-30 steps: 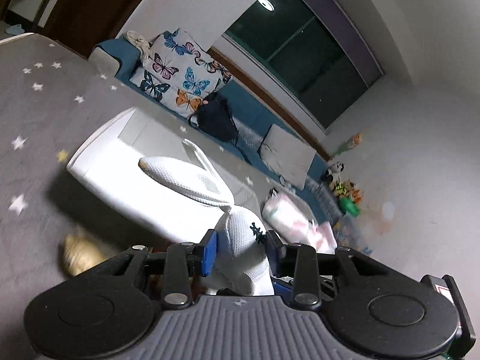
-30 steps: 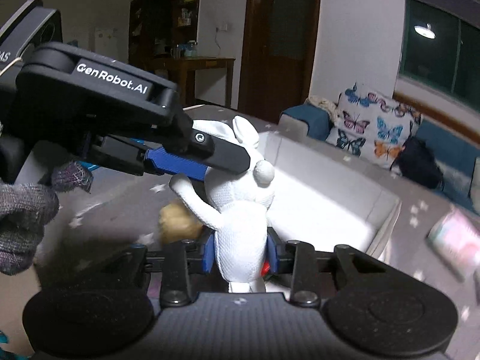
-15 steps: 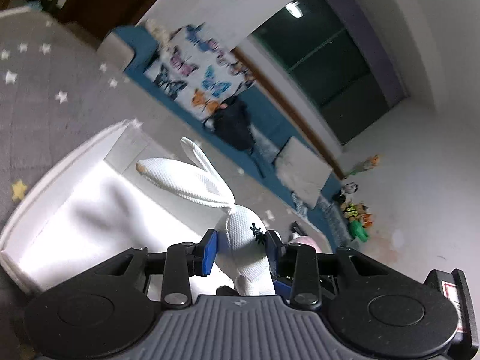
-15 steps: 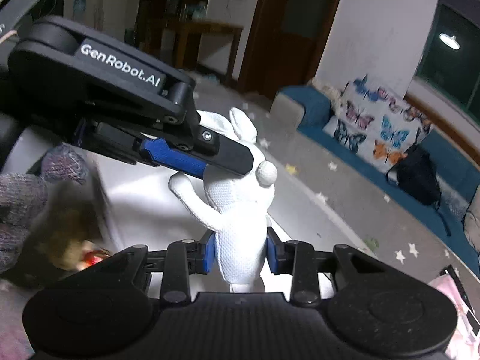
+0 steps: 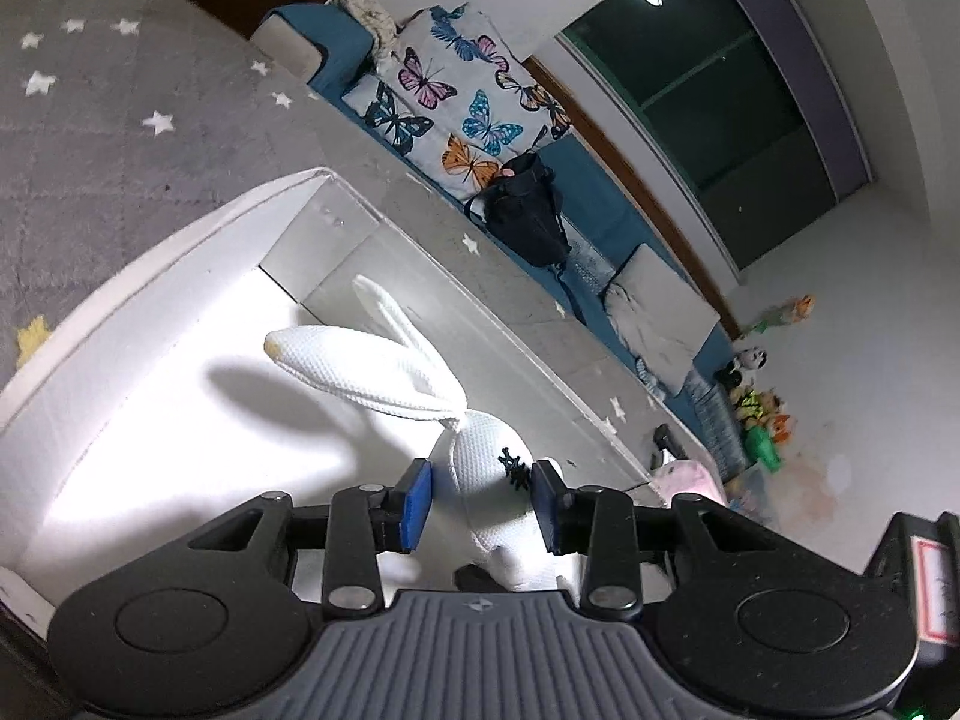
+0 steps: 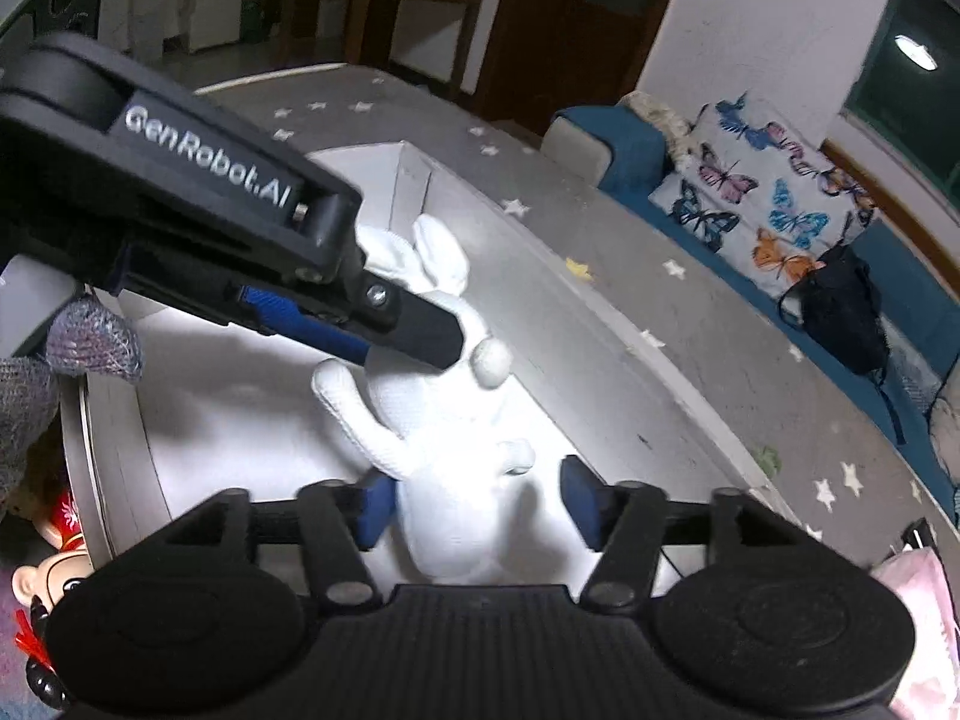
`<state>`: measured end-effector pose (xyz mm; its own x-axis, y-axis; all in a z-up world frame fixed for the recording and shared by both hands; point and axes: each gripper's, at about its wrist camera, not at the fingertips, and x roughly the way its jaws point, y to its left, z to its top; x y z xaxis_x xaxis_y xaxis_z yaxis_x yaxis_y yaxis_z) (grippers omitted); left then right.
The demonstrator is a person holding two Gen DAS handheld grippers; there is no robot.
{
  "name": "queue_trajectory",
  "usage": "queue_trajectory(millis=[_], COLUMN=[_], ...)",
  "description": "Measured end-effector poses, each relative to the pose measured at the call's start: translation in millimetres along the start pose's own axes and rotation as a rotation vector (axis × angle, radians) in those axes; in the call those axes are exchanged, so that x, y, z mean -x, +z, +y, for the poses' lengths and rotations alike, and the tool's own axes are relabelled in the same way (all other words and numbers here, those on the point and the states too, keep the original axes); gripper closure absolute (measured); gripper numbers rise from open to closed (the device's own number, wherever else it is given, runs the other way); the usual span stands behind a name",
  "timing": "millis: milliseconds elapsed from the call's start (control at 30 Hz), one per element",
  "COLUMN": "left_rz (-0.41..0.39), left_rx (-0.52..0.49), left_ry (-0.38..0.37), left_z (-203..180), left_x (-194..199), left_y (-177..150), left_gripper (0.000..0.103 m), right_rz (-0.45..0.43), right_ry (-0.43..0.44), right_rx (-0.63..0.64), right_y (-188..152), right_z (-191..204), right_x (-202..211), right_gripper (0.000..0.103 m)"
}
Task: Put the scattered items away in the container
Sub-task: 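Lower the rabbit into the box and open the left gripper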
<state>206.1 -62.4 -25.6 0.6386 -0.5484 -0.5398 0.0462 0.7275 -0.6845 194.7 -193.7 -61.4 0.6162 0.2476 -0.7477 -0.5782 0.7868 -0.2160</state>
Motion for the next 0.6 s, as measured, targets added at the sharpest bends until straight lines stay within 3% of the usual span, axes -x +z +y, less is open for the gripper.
queue_trajectory(millis=[100,233,400,600], left_rz=[-0.001,-0.015,-0.037,-0.039], left_rx=[-0.014,-0.062,-0.126,-0.143], left_ry=[0.009,0.024,0.036,0.037], left_z=[-4,-14,-27,-33], left_x=[4,12,25,38], left_y=[-3,-6,-11,-16], left_gripper=[0.065,0.065,0.065,0.065], right_rz=[-0.028,-0.057,-0.124,-0.216], right_ry=[-0.001,-0.025,-0.041,-0.074], right_rx=[-0.043,-0.065,-0.134,-0.187], right_y=[-3,-9,-20,-34], right_z=[-5,-9,-6,1], right_x=[11,26,51,81], right_gripper=[0.02,0.016,0.002,0.0])
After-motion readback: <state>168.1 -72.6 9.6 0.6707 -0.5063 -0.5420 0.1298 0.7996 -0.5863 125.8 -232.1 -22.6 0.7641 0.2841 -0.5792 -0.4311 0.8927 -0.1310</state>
